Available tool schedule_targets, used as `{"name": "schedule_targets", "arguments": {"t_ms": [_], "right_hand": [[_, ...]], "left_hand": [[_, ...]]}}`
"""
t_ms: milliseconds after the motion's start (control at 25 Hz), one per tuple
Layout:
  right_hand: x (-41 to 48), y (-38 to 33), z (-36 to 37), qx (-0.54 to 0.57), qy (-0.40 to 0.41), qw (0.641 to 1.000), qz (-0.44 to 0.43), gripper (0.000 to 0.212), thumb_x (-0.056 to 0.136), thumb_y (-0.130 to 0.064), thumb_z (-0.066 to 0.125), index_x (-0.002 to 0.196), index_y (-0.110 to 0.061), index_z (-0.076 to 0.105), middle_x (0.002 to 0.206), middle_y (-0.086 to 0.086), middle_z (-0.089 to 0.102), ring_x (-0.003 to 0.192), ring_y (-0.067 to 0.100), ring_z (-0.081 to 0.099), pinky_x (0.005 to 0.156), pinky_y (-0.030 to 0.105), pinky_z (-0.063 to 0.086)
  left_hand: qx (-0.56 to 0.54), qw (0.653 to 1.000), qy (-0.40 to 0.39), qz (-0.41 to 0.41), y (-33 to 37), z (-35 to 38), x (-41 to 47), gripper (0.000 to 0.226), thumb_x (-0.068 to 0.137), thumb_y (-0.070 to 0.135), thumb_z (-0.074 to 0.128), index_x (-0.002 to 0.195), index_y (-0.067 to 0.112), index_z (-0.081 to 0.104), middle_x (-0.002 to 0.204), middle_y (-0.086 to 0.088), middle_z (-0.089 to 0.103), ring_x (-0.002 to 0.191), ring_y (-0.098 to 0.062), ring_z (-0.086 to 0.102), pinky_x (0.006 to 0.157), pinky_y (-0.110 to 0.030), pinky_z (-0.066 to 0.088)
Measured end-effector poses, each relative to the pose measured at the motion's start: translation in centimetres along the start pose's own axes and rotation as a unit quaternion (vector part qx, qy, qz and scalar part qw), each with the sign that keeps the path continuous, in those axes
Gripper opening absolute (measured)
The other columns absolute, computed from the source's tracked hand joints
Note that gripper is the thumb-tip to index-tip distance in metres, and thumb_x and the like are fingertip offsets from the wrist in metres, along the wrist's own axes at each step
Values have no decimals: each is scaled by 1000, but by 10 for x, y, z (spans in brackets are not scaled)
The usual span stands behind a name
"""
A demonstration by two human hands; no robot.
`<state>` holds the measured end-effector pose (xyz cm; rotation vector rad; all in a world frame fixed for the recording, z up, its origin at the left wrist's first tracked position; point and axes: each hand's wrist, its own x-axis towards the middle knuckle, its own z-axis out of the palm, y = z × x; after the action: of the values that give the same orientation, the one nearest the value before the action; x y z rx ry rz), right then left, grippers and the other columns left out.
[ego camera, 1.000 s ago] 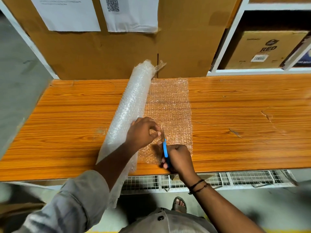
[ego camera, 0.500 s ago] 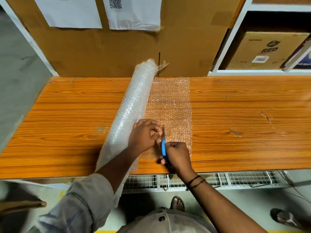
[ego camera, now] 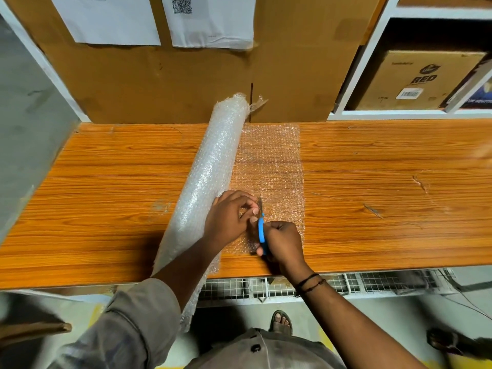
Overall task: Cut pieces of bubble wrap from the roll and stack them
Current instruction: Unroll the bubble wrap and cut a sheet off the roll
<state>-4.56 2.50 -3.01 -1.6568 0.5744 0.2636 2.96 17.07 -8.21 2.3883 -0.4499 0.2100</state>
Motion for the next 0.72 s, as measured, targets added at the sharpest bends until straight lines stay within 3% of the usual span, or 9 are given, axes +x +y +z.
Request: {"name": "schedule_targets", "arguments": {"t_ms": [360,560,720], "right_hand": [[15,-8,4,18,7,1000,-10,43,92,-32,75,71,5,72,57,16,65,39,21,57,40,20,36],[24,-18,8,99,9,995,9,30,88,-22,77,68,0,70,62,24,64,43,24,53,46,29,42],[28,-22,5,41,20,999,-9,30,92,-18,70,65,-4,68,58,21,64,39,23,53,44,25,40]], "left_hand": [[5,1000,-9,-5,-2,1,0,22,87,16,69,99,34,70,113,24,67,116,-4,51,98,-29,33],[30,999,-20,-6,-7,3,1,27,88,20,64,113,29,71,119,19,66,119,-8,51,99,-30,35],[33,999,-21,-11,-7,3,1,27,89,21,65,115,25,71,120,14,67,120,-13,53,101,-33,37]]}}
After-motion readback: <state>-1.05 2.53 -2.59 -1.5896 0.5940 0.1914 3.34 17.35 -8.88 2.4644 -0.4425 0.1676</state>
